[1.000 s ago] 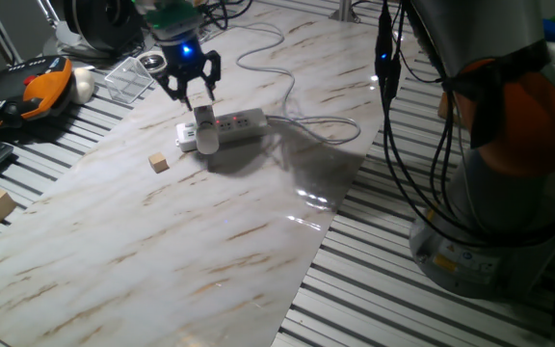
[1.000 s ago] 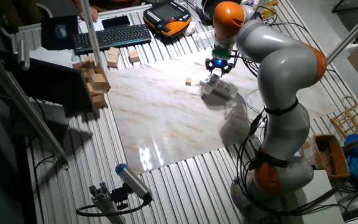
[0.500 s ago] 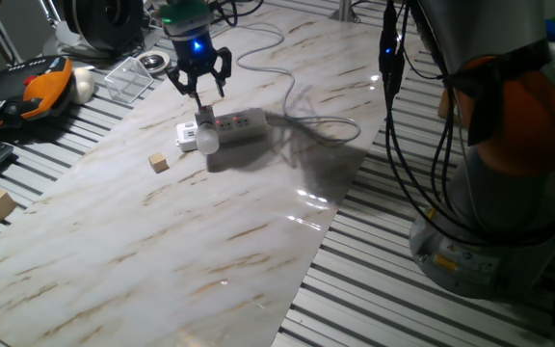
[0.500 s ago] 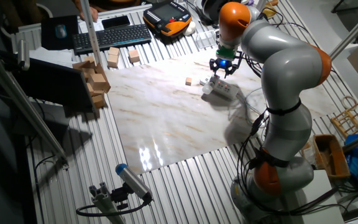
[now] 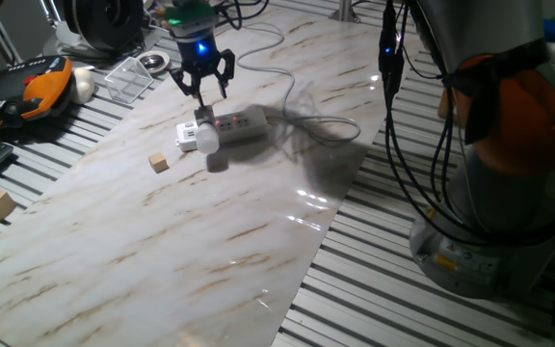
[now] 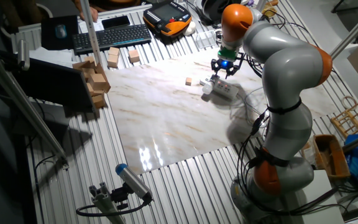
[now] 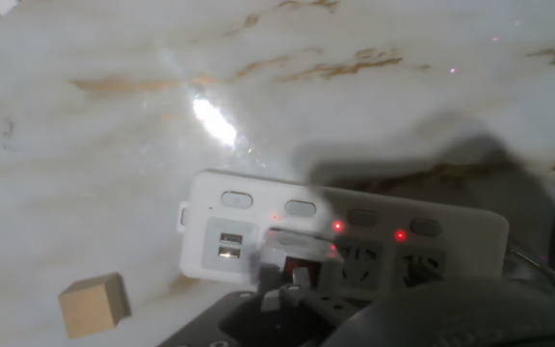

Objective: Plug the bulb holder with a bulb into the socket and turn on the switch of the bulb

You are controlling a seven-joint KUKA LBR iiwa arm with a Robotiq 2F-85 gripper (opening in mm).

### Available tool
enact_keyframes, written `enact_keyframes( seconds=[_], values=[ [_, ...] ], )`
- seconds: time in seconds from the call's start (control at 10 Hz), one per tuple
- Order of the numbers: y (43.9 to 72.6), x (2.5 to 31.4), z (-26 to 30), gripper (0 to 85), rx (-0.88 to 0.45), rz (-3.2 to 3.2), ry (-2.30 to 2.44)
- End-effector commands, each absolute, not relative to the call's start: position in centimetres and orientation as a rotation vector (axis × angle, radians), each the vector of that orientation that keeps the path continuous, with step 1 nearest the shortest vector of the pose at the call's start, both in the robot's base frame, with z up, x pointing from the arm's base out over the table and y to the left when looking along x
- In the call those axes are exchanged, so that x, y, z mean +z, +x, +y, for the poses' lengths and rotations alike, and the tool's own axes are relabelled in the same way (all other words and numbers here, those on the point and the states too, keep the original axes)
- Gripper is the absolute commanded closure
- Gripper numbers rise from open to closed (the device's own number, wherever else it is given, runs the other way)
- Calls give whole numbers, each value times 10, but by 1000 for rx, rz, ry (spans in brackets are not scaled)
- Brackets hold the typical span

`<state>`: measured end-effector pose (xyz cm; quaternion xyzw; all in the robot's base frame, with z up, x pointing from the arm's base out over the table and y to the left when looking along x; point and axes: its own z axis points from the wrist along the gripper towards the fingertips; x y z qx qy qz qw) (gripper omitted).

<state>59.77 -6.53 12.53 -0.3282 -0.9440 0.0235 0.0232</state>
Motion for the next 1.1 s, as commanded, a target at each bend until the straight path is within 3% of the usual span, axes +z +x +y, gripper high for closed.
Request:
enact_keyframes(
  seconds=[0.0, 1.0],
  values=[
    [598, 124, -66, 340, 73, -2923, -1016],
    [594, 113, -73, 340, 44, -2917, -975]
  ],
)
